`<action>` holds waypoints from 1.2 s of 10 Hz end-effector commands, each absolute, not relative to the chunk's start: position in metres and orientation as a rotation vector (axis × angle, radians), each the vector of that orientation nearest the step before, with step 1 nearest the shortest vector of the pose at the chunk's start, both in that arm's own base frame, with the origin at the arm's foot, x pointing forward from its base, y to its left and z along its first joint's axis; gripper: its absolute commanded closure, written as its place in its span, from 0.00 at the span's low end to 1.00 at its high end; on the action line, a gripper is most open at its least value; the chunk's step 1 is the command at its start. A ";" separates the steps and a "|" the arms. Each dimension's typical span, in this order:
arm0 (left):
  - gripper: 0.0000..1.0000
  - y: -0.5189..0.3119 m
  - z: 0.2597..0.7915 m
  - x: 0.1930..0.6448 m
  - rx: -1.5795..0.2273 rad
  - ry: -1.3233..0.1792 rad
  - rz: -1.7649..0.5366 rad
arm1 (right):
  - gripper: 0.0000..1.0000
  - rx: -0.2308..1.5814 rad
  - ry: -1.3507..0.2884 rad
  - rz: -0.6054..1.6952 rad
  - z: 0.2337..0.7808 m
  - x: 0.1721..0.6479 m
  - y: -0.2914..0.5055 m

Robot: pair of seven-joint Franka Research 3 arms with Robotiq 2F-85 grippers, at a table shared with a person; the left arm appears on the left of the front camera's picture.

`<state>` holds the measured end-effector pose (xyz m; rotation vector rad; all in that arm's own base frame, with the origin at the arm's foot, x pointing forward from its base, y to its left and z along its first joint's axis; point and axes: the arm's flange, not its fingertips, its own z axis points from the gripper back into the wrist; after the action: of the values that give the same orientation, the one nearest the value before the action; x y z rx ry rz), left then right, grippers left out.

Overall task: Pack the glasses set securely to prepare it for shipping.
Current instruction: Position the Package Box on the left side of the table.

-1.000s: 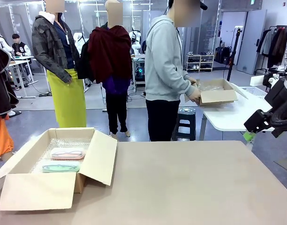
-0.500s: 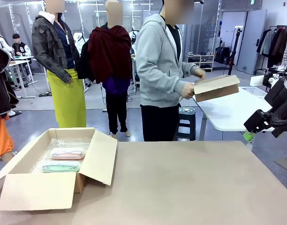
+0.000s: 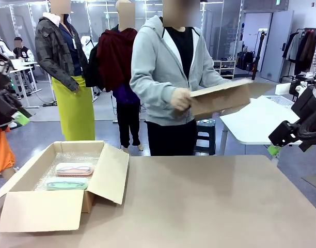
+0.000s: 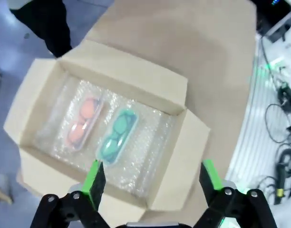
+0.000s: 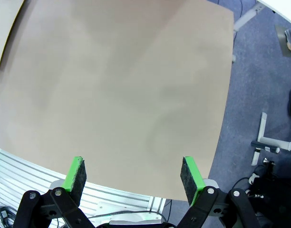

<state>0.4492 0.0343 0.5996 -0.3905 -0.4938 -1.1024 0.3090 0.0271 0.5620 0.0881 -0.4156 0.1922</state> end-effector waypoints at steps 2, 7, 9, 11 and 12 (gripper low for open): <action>0.00 -0.013 0.573 0.439 -0.203 -0.512 -1.119 | 0.00 0.077 -0.412 0.192 0.562 0.308 0.027; 0.00 -0.030 0.569 0.443 -0.208 -0.511 -1.182 | 0.00 0.077 -0.412 0.192 0.562 0.308 0.027; 0.00 -0.030 0.569 0.443 -0.208 -0.511 -1.182 | 0.00 0.077 -0.412 0.192 0.562 0.308 0.027; 0.00 -0.030 0.569 0.443 -0.208 -0.511 -1.182 | 0.00 0.077 -0.412 0.192 0.562 0.308 0.027; 0.00 -0.030 0.569 0.443 -0.208 -0.511 -1.182 | 0.00 0.077 -0.412 0.192 0.562 0.308 0.027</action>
<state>0.4415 -0.0298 0.5658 -0.2252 -0.5168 -1.1903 0.3090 0.0272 0.5621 0.0883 -0.4158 0.1927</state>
